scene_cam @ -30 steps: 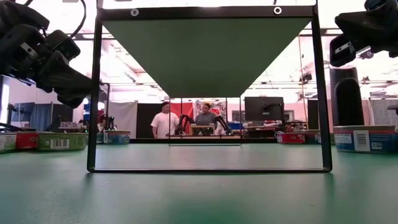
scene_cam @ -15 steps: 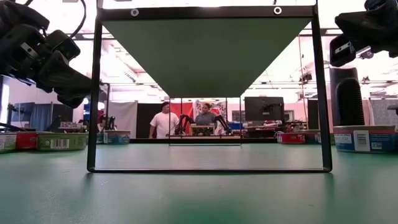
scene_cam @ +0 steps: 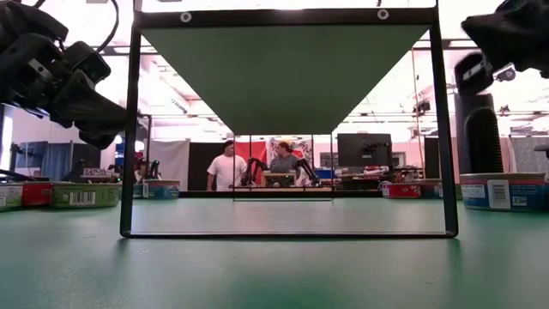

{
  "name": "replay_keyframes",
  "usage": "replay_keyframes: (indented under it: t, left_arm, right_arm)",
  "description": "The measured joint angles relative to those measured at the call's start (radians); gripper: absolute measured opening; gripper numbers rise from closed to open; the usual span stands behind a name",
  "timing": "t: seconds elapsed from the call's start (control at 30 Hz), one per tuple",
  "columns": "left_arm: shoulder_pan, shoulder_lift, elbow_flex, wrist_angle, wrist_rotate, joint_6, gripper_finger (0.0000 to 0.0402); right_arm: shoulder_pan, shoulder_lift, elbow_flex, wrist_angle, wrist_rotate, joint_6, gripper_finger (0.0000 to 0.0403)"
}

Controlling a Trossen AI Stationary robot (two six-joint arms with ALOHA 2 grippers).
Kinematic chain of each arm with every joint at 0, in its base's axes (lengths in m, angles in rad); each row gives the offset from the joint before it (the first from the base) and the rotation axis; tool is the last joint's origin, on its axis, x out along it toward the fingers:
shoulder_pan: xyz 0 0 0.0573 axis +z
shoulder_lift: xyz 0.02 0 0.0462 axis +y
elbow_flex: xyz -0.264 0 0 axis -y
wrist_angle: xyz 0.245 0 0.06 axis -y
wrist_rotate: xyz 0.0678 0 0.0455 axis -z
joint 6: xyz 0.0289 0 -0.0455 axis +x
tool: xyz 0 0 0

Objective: Stack canned seafood by type on shelf
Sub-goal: Put the blue pink tuna can on the shelf

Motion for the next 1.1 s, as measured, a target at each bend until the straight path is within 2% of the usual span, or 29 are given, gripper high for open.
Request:
replay_keyframes:
  t: [0.13,0.2,0.33,0.5,0.63,0.77,0.97,1.1]
  left_arm:
    - [0.000,0.000,0.000,0.000,0.000,0.000,0.0077]
    - [0.000,0.001,0.000,0.000,0.000,0.000,0.0077]
    - [0.000,0.001,0.000,0.001,0.000,0.000,0.0077]
    - [0.000,0.002,0.000,0.000,0.000,0.000,0.0077]
    - [0.000,0.002,0.000,0.000,0.000,0.000,0.0077]
    - [0.000,0.003,0.000,0.000,0.000,0.000,0.0077]
    - [0.000,0.007,0.000,0.001,0.000,0.000,0.0077]
    - [0.000,0.008,0.000,0.000,0.000,0.000,0.0077]
  right_arm:
    - [0.001,0.105,0.128,-0.459,0.176,0.140,0.0013]
    - [0.002,0.198,0.214,-0.612,0.230,0.218,0.0013]
    - [0.007,0.392,0.382,-0.692,0.229,0.304,0.0013]
    - [0.011,0.637,0.608,-0.827,0.206,0.305,0.0013]
    - [0.069,0.789,0.725,-0.948,0.180,0.249,0.0013]
    - [0.165,0.873,0.755,-0.999,0.258,0.240,0.0013]
    - [0.286,0.973,0.757,-1.008,0.325,0.442,0.0013]
    - [0.304,1.043,0.759,-1.096,0.341,0.583,0.0013]
